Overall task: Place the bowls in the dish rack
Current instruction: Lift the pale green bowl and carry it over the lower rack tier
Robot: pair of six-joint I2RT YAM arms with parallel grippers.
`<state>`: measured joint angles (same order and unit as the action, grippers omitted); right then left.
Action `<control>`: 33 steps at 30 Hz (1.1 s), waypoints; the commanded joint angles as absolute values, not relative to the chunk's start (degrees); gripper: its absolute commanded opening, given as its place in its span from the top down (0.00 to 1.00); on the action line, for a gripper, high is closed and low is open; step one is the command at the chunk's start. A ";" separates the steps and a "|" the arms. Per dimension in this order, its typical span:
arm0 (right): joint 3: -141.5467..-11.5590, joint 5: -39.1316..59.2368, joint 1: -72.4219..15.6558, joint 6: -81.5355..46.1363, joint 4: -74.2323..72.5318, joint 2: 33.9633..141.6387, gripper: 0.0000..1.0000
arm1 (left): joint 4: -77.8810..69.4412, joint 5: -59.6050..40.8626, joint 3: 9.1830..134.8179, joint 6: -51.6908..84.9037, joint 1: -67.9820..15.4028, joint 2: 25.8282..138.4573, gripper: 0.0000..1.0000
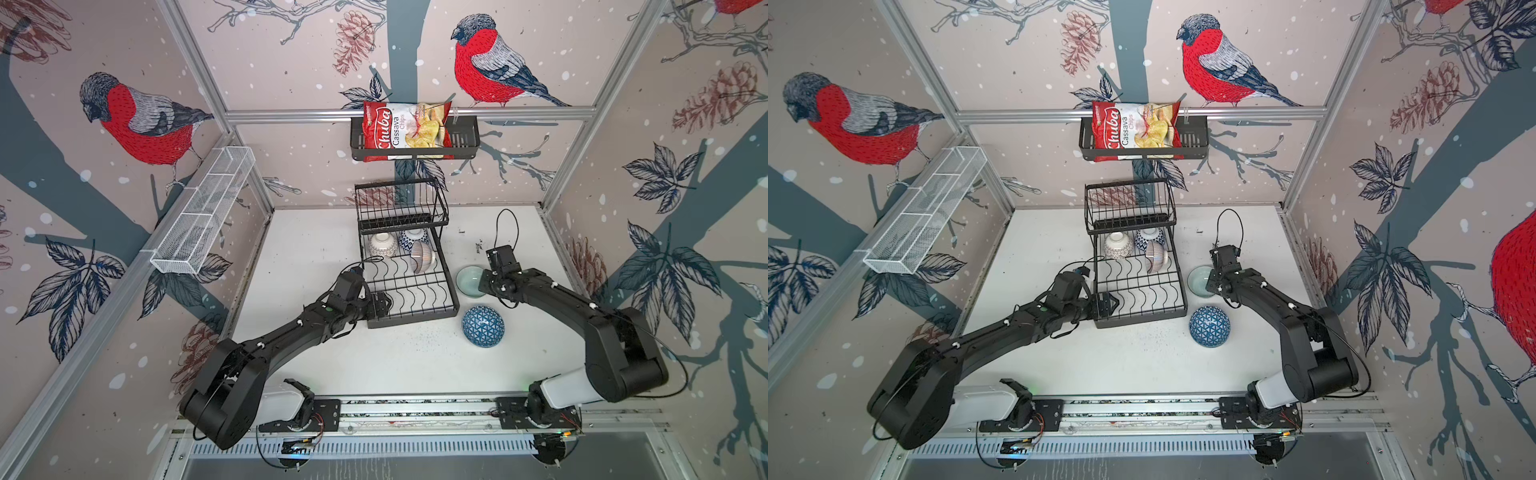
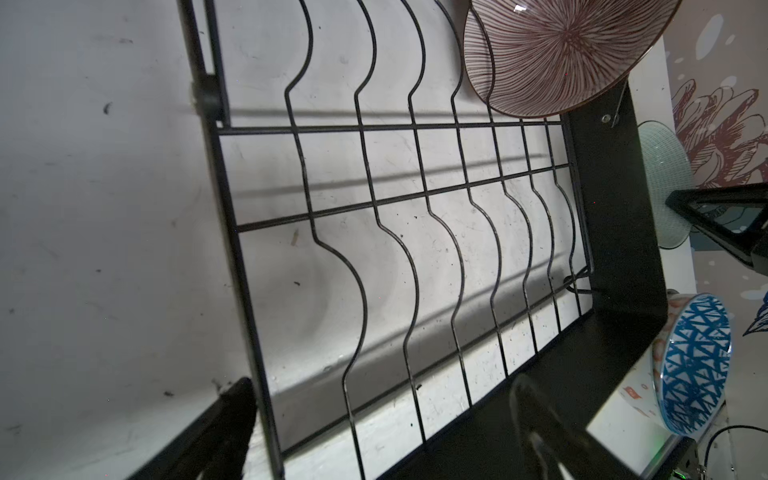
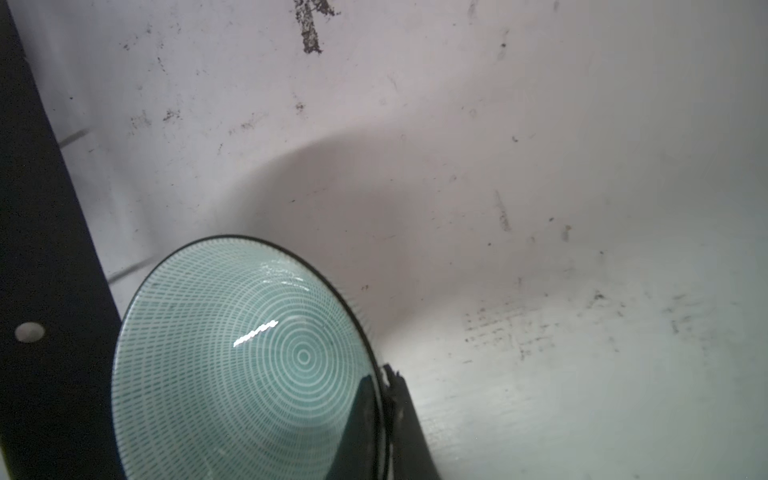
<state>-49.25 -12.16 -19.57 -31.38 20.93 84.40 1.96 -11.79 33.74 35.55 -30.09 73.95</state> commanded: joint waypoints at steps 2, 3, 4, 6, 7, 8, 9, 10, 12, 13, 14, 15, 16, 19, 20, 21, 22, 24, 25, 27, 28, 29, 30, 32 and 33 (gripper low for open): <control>-51.57 -18.72 -20.83 -30.66 23.08 82.33 1.00 | -2.75 -13.52 34.17 35.44 -30.58 74.09 0.05; -52.22 -20.16 -21.45 -30.55 23.57 81.91 1.00 | -2.90 -13.45 34.06 35.46 -30.51 74.01 0.05; -52.73 -21.59 -22.12 -30.57 24.11 81.47 1.00 | -2.98 -13.45 34.06 35.44 -30.56 74.00 0.05; -53.99 -25.42 -23.90 -30.67 25.32 80.67 1.00 | -3.13 -13.45 33.90 35.59 -30.60 74.00 0.05; -54.45 -27.22 -24.88 -30.70 25.69 80.28 1.00 | -3.17 -13.40 33.93 35.50 -30.60 73.94 0.05; -54.98 -29.04 -26.17 -30.61 26.04 79.82 1.00 | -3.23 -13.45 33.93 35.51 -30.59 73.93 0.05; -55.42 -31.07 -27.57 -30.42 26.10 79.27 1.00 | -3.30 -13.48 33.84 35.48 -30.66 73.83 0.05; -55.75 -32.77 -28.60 -30.30 26.31 78.73 1.00 | -3.33 -13.58 33.84 35.52 -30.65 73.74 0.05; -56.84 -36.75 -31.52 -30.15 26.81 77.84 1.00 | -3.33 -13.58 33.84 35.56 -30.69 73.58 0.05; -57.31 -38.03 -32.57 -30.06 27.08 77.51 1.00 | -3.26 -13.54 33.84 35.52 -30.74 73.50 0.05; -57.84 -39.45 -33.58 -30.07 27.20 77.19 1.00 | -3.28 -13.45 33.84 35.66 -30.84 73.33 0.05; -58.21 -40.67 -34.64 -29.74 27.32 76.84 1.00 | -3.29 -13.36 33.71 35.68 -30.93 73.28 0.05; -58.56 -41.48 -35.54 -29.47 27.13 76.51 1.00 | -3.36 -13.27 33.75 35.73 -30.94 73.22 0.05; -59.77 -43.97 -38.76 -28.45 26.98 76.29 1.00 | -3.86 -13.43 33.81 35.94 -31.09 73.30 0.05; -60.22 -45.02 -40.00 -28.22 27.06 76.38 1.00 | -4.03 -13.45 33.83 35.99 -31.26 73.46 0.05; -60.69 -46.16 -41.37 -28.04 27.19 76.67 1.00 | -4.05 -13.53 33.92 36.03 -31.30 73.61 0.05; -61.11 -47.17 -42.57 -27.74 27.33 77.00 1.00 | -4.24 -13.61 34.02 36.04 -31.42 73.73 0.05; -62.29 -49.00 -45.41 -27.35 27.68 78.12 1.00 | -4.53 -13.71 34.30 36.04 -31.72 74.15 0.05; -62.77 -49.86 -46.41 -27.19 27.85 78.65 1.00 | -4.65 -13.79 34.53 36.11 -31.93 74.34 0.05; -64.16 -51.64 -48.97 -27.01 28.38 80.32 1.00 | -4.81 -13.82 34.93 36.04 -32.40 74.96 0.05; -64.77 -52.24 -49.89 -26.74 28.48 81.01 1.00 | -4.83 -13.80 35.15 36.04 -32.58 75.23 0.05; -65.42 -52.90 -50.99 -26.59 28.71 81.94 1.00 | -4.95 -13.80 35.40 36.04 -32.80 75.47 0.05; -66.14 -53.37 -51.98 -26.15 28.57 82.98 1.00 | -5.25 -13.80 35.67 36.12 -33.08 75.73 0.05; -67.61 -54.47 -53.89 -25.40 28.49 84.91 1.00 | -5.43 -13.80 36.02 36.12 -33.39 76.11 0.05; -68.35 -54.90 -54.85 -25.05 28.48 85.97 1.00 | -5.50 -13.80 36.11 36.21 -33.48 76.29 0.05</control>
